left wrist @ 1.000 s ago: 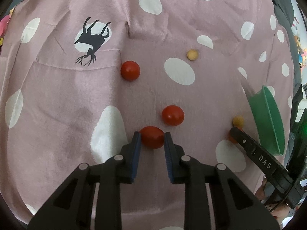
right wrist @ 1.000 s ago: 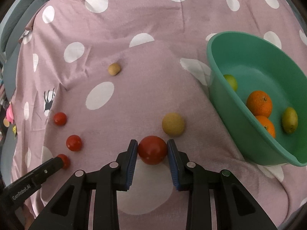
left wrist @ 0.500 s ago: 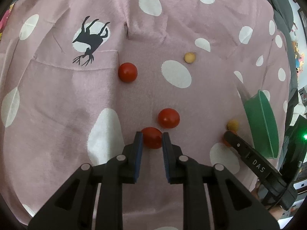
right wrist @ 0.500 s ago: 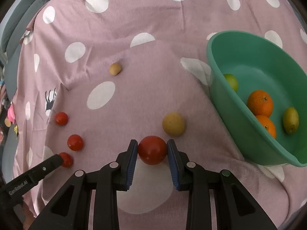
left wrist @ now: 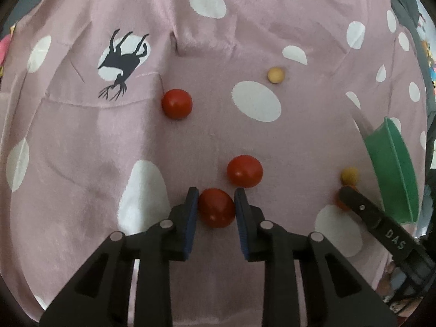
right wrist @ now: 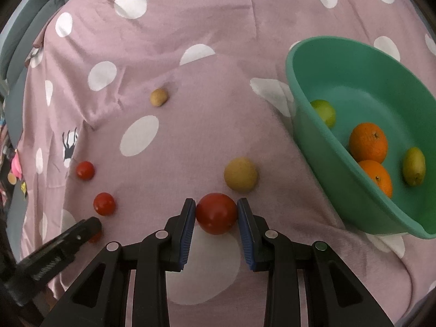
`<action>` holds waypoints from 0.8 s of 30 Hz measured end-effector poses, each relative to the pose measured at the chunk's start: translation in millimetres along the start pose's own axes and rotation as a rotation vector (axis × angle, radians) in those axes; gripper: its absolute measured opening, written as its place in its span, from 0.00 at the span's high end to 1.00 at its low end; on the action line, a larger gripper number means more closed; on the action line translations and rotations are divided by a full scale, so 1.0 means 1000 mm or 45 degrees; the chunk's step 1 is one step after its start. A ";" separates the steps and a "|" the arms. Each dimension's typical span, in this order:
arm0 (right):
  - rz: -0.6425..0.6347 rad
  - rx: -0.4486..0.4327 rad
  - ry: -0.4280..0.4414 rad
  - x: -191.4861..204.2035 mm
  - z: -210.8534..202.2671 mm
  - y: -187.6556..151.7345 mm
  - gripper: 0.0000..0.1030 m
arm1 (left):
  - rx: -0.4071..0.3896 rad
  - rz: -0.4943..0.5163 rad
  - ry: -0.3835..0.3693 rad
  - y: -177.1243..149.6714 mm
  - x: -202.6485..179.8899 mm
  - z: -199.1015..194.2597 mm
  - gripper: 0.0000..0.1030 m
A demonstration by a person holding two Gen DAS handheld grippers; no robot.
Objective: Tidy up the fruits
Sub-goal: 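Carry both held tomatoes over the green bowl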
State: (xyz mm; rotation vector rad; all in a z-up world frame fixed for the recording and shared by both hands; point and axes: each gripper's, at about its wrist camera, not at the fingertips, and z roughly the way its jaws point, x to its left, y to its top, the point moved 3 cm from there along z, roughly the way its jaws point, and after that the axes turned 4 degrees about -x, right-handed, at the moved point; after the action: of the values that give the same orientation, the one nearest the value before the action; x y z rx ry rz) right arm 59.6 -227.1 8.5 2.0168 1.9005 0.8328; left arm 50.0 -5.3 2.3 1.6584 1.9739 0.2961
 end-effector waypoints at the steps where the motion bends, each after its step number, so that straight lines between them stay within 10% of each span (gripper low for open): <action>1: -0.003 -0.008 -0.001 0.000 -0.001 0.000 0.69 | -0.003 0.005 0.004 0.000 0.000 0.000 0.75; 24: -0.001 -0.093 0.103 0.007 -0.027 0.009 0.69 | -0.097 -0.009 -0.106 0.013 -0.026 -0.036 0.75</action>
State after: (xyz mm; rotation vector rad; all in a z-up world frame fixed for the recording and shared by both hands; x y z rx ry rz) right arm 52.3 -226.5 36.9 1.9679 1.8836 0.9827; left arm 44.0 -21.0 45.6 1.5901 1.8836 0.2909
